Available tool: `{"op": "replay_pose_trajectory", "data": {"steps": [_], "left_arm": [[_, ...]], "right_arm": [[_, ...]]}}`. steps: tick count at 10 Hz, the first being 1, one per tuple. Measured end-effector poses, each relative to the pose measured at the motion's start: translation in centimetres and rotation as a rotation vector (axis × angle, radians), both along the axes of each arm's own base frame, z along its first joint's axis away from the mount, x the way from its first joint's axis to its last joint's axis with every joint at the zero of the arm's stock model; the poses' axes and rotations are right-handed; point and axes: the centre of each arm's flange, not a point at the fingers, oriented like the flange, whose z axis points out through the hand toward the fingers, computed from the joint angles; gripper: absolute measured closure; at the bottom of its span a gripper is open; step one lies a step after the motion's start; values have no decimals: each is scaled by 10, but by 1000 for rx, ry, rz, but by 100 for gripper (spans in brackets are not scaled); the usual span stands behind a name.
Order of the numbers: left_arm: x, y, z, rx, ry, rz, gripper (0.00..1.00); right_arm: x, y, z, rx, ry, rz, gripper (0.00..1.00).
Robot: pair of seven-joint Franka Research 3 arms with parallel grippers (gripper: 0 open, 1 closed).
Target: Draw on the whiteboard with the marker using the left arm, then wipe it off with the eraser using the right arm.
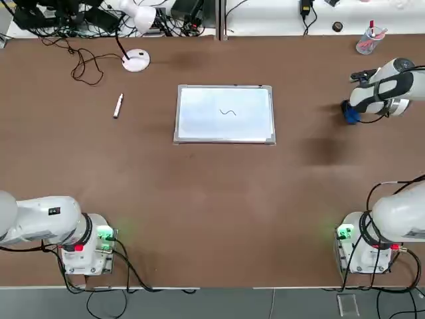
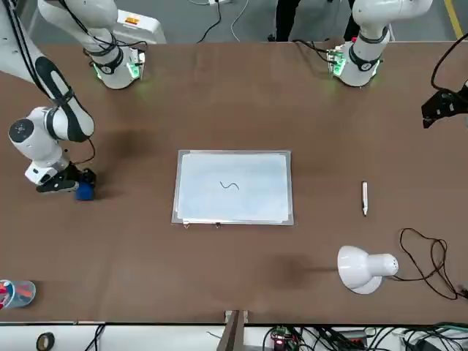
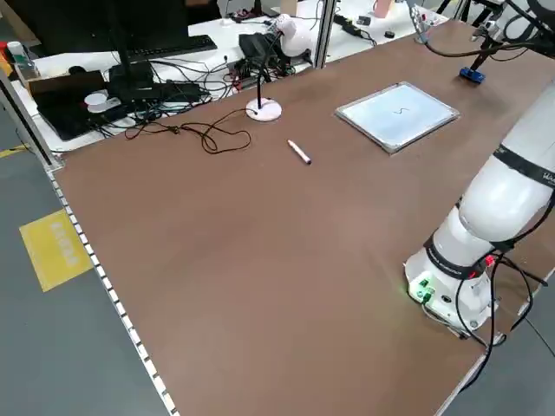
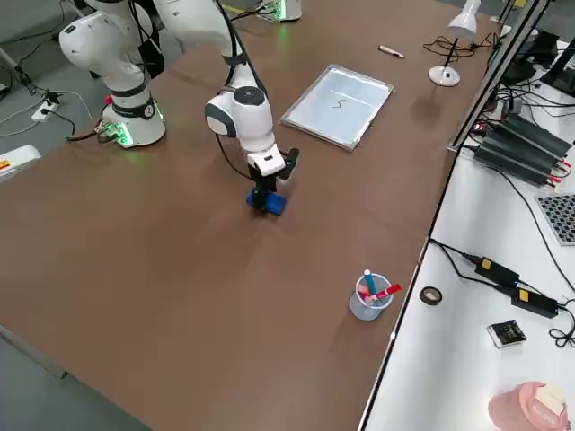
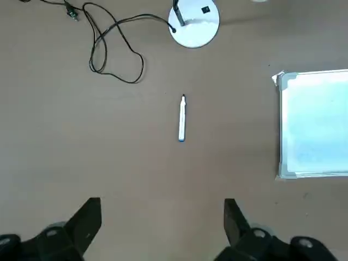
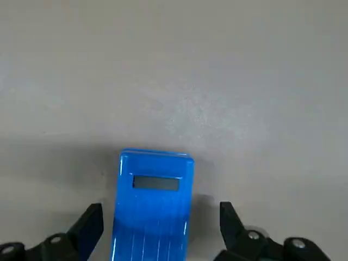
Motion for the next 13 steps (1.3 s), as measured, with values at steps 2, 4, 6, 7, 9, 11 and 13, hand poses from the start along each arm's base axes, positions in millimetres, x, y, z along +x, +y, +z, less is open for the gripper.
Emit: {"op": "replay_pose_trajectory", "data": {"steps": [2, 4, 6, 7, 9, 11, 13], "left_arm": [[0, 1, 0, 0, 0, 1, 0], [0, 2, 0, 0, 0, 4, 0], [0, 3, 0, 0, 0, 6, 0], [0, 4, 0, 0, 1, 7, 0], [1, 9, -1, 0, 1, 17, 0], [2, 17, -1, 0, 1, 31, 0], [2, 19, -1, 0, 1, 36, 0]], "right_arm": [[0, 0, -1, -1, -3, 0, 19], [0, 0, -2, -1, -6, 1, 30], [1, 0, -2, -3, -13, 1, 38], [1, 0, -2, -3, -15, 1, 44], [1, 0, -2, -3, -15, 1, 44], [1, 0, -2, -2, -15, 0, 44], [1, 1, -2, 2, -15, -18, 44]]}}
